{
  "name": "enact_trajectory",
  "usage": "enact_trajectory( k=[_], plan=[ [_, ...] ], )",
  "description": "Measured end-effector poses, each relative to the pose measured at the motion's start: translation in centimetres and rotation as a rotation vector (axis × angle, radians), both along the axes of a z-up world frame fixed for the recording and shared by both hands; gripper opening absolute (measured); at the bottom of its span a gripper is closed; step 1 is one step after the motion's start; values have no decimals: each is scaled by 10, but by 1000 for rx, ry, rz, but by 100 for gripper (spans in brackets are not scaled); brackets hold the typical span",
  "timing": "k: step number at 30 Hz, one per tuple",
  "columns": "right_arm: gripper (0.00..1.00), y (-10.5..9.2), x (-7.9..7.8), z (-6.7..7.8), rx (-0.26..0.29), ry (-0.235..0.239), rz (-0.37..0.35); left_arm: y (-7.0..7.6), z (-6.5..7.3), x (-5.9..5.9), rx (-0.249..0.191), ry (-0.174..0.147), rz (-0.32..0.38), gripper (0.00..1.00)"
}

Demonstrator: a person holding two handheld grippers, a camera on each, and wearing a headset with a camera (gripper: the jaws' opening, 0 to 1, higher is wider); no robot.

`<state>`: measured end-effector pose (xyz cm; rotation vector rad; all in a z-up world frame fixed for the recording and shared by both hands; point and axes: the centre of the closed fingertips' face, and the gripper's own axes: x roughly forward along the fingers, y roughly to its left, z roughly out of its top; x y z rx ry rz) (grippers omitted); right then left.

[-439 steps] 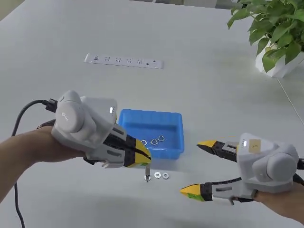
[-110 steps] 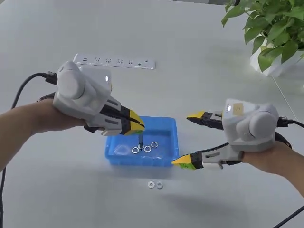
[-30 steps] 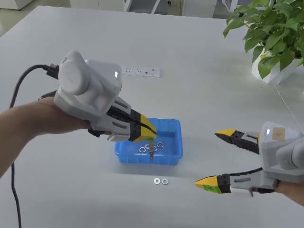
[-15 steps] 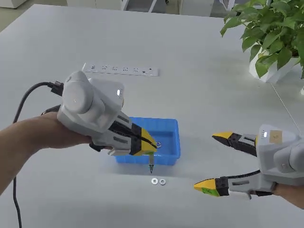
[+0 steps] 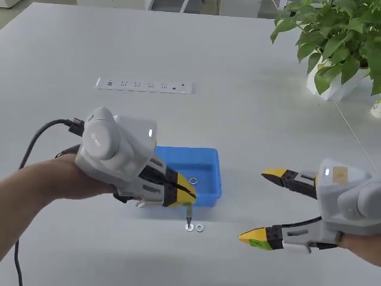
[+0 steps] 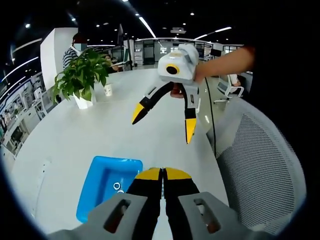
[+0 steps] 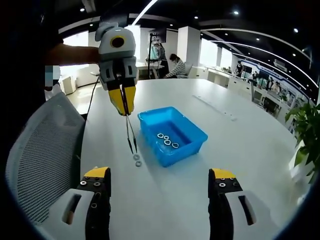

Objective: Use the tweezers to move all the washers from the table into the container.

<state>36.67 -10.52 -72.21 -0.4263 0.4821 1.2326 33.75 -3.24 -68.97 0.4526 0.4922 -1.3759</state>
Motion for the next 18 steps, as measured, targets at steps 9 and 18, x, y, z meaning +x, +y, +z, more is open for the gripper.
enact_trajectory(
  k=[9,18],
  plan=[
    [80,-2,0,-3,0,5,-7,-2,-7,-1,8,12,-15,3],
    [79,-3,-1,-6,-4,13,-5,-2,-12,0,-2,16,-15,3]
  ],
)
